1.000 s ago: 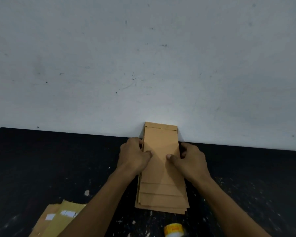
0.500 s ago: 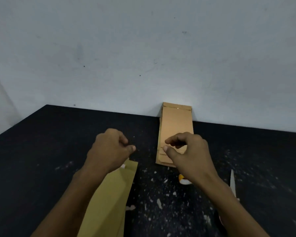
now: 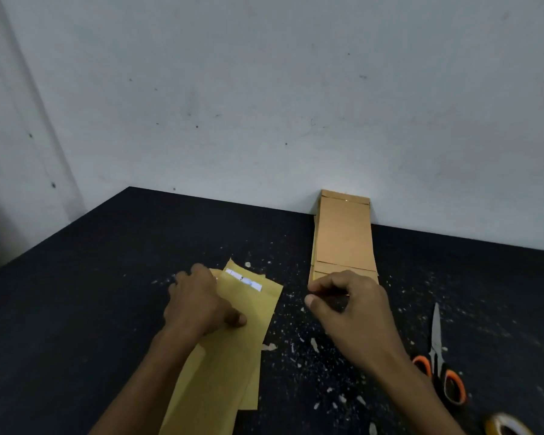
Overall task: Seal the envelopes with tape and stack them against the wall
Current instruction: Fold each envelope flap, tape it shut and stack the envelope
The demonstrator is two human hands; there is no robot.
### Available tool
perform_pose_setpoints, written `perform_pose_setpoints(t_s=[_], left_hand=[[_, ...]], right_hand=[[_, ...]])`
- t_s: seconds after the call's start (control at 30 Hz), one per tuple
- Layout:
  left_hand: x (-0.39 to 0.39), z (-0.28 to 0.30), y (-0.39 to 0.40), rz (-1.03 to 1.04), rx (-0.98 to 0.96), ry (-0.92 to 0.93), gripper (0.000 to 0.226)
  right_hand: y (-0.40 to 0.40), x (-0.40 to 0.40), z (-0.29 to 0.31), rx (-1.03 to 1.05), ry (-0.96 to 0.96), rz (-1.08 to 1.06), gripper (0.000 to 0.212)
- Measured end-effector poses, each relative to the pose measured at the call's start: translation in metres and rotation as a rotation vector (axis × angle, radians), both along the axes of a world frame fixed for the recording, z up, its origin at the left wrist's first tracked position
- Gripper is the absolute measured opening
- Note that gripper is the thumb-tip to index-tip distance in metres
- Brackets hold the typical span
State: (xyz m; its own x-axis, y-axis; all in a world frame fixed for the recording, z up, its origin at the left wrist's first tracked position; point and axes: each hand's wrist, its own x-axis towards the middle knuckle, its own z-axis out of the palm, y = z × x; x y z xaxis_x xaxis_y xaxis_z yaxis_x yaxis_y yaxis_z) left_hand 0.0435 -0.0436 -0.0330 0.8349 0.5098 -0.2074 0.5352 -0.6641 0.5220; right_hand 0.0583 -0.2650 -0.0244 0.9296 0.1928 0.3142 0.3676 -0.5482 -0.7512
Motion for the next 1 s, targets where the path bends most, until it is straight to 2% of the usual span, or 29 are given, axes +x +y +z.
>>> perform_pose_setpoints(t_s=[0.1,0.17,0.27,0.4,0.5,0.6,0.7,0.77,0.9,1.0], left_hand=[[-0.002,-0.004,0.002,-0.005,-0.090,-0.240,0.044],[-0.006,0.002,0.002,-0.025,-0.249,-0.361,0.030],[-0.015,0.018,0.000,-0.103,-0.532,-0.436,0.028],[-0.028,0.044,-0.012,-0.198,-0.776,-0.538,0.040],[-0.032,0.057,-0.023,-0.256,-0.921,-0.570,0.047],[-0.034,0.064,-0.031,-0.354,-0.951,-0.569,0.043],[-0.033,0.070,-0.040,-0.412,-0.969,-0.562,0.031],[-0.030,0.075,-0.046,-0.382,-1.017,-0.571,0.023],[-0.022,0.082,-0.058,-0.254,-1.080,-0.581,0.028],[-0.021,0.087,-0.066,-0.237,-1.131,-0.550,0.027]], right_hand=[[-0.001,-0.005,0.000,0.018,0.006,0.008,0.021],[-0.001,-0.006,0.001,0.054,0.009,0.000,0.020],[-0.002,-0.005,0.004,0.155,0.005,-0.024,0.020],[-0.003,-0.006,0.017,0.337,0.079,0.077,0.036],[-0.004,-0.009,0.031,0.491,0.149,0.184,0.041],[-0.005,-0.010,0.042,0.609,0.190,0.275,0.038],[-0.007,-0.012,0.049,0.636,0.184,0.312,0.032],[-0.010,-0.013,0.051,0.612,0.156,0.310,0.027],[-0.013,-0.016,0.053,0.582,0.079,0.300,0.030],[-0.017,-0.018,0.057,0.496,0.036,0.280,0.026]])
